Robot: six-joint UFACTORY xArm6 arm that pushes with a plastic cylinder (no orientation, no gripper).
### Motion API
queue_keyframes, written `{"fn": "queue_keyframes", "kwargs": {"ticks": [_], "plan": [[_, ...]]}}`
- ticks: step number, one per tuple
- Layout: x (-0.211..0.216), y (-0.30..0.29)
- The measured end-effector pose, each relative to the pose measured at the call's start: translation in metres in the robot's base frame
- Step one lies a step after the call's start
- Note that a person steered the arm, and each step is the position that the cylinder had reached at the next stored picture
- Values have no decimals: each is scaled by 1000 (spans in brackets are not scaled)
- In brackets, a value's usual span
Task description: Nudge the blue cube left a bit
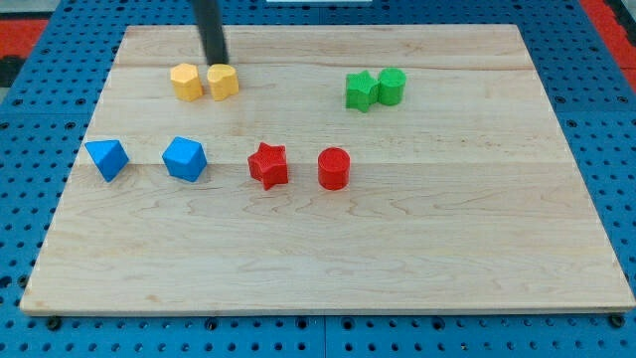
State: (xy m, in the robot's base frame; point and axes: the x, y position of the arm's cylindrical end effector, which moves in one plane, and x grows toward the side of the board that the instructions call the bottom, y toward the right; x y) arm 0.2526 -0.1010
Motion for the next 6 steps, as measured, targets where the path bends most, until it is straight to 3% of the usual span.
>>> {"fn": "queue_keyframes", "kwargs": {"ticks": [1,2,3,6], "plan": [[-15,107],[55,103],[97,65],[173,-9]]}}
